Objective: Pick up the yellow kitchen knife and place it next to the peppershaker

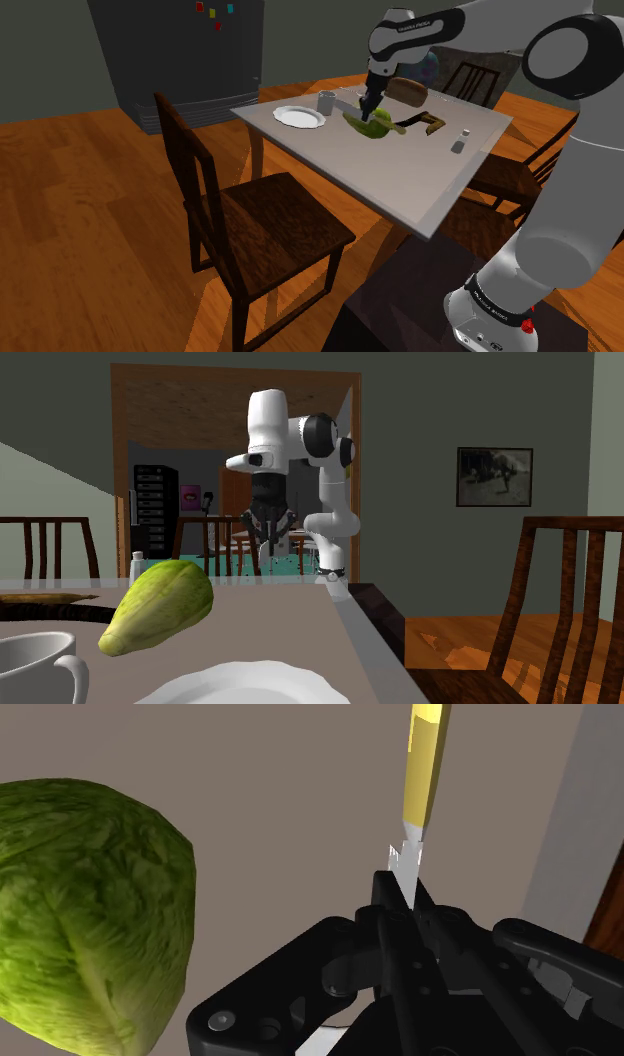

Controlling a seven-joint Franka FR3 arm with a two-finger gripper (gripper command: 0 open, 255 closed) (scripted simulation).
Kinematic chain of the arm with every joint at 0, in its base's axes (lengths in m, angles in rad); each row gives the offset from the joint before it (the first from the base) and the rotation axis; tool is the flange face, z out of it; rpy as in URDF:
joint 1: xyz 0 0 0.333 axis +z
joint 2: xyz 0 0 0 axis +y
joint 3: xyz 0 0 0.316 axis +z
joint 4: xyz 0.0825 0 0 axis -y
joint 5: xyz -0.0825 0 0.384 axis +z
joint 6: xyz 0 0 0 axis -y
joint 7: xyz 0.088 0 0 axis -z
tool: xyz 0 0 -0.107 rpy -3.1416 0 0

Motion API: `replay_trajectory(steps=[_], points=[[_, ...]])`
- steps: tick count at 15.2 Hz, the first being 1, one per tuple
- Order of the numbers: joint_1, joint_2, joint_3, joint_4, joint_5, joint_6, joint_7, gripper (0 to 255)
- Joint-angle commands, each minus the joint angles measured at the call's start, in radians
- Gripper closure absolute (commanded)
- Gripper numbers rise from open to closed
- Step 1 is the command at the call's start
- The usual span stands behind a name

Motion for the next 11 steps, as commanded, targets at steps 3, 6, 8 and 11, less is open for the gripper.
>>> replay_trajectory(steps=[3, 6, 8, 11], points=[[0.0, -0.012, -0.001, 0.038, -0.004, -0.05, 0.003, 255], [0.0, -0.016, -0.002, 0.072, -0.006, -0.089, 0.004, 255], [-0.001, -0.018, -0.002, 0.097, -0.007, -0.115, 0.005, 255], [-0.012, -0.033, -0.011, 0.092, -0.008, -0.126, -0.014, 255]])
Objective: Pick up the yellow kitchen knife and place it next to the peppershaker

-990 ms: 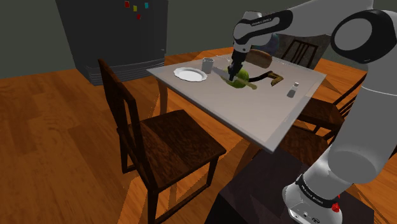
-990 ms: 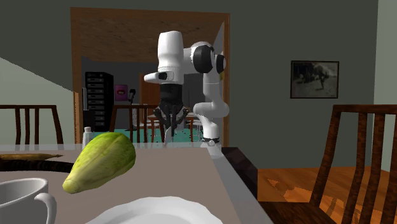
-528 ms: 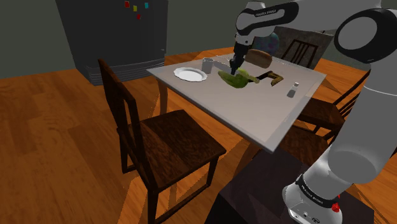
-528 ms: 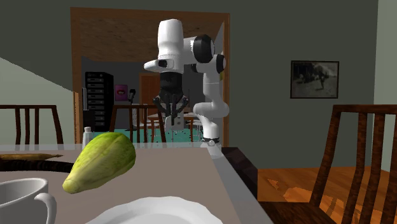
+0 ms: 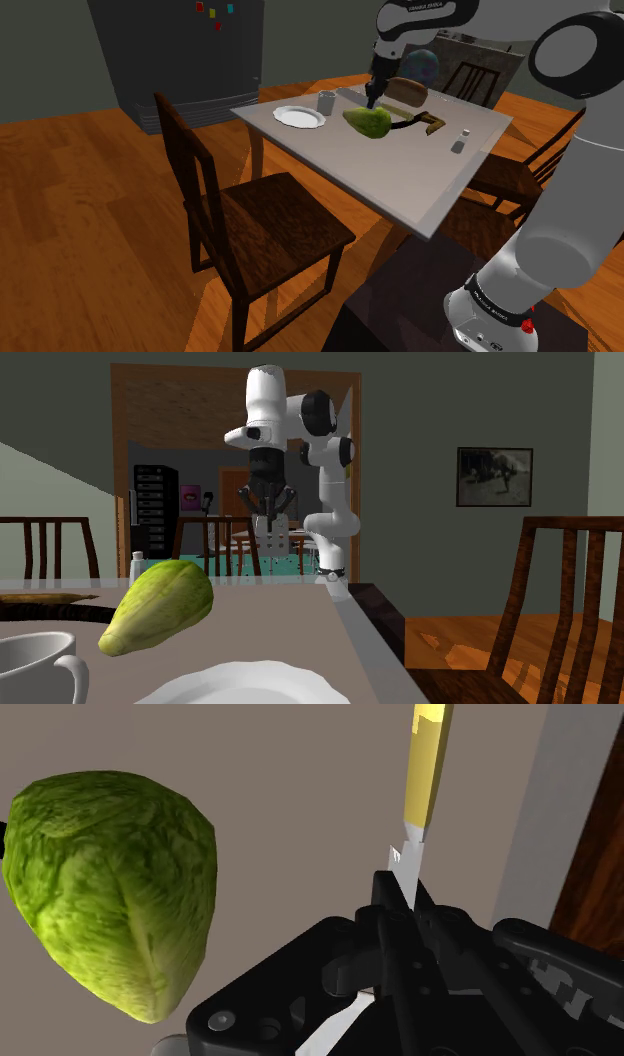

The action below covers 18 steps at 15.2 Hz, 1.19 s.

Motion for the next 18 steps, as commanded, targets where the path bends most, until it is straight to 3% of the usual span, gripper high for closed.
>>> replay_trajectory(steps=[1, 9, 18], points=[[-0.017, -0.021, -0.013, -0.024, -0.002, 0.003, -0.03, 255], [-0.109, -0.096, -0.085, -0.123, -0.011, 0.025, -0.195, 255], [-0.221, -0.106, -0.176, -0.138, -0.002, 0.024, -0.401, 255]])
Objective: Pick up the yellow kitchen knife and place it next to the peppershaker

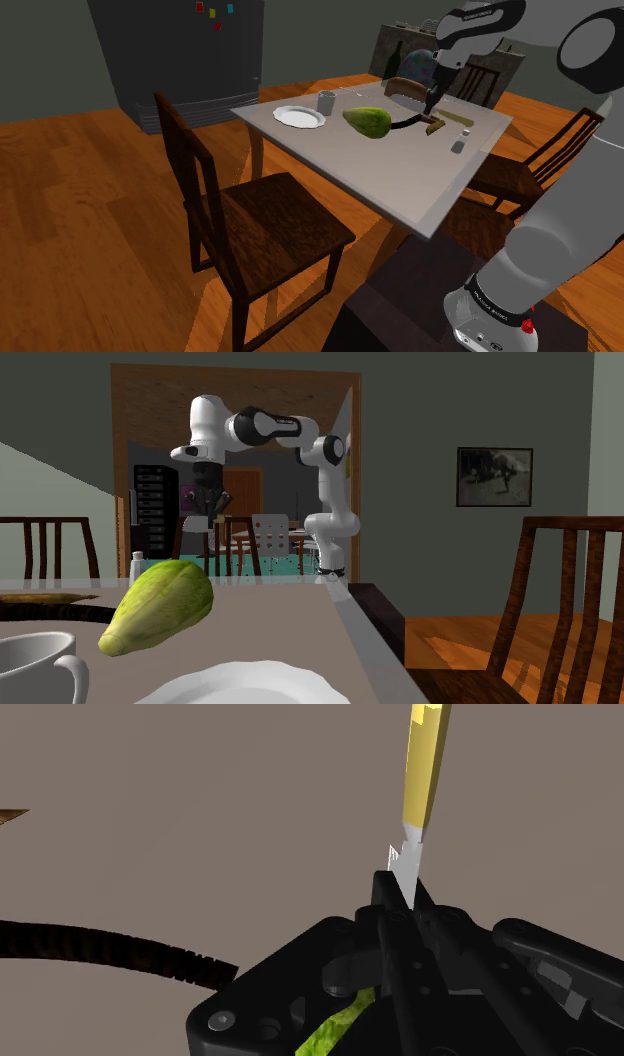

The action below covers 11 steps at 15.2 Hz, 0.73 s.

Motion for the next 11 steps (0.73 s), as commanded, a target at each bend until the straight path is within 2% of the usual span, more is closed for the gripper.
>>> replay_trajectory(steps=[1, 11], points=[[-0.027, 0.003, -0.021, 0.004, 0.004, -0.003, -0.05, 255], [-0.179, 0.103, -0.115, 0.117, 0.067, -0.039, -0.302, 255]])
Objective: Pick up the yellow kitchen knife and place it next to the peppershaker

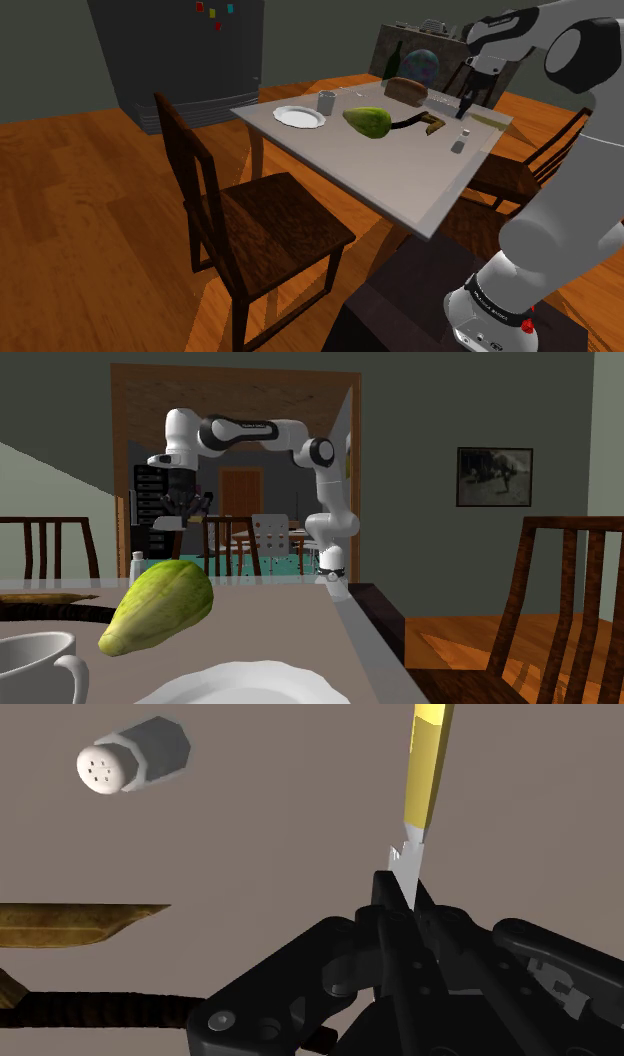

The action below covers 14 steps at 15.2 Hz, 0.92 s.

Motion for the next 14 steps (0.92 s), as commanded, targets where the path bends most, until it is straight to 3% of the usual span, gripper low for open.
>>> replay_trajectory(steps=[1, 14], points=[[-0.039, 0.03, -0.019, 0.037, 0.019, -0.014, -0.059, 255], [-0.038, 0.058, -0.01, -0.104, 0.04, 0.15, -0.077, 255]])
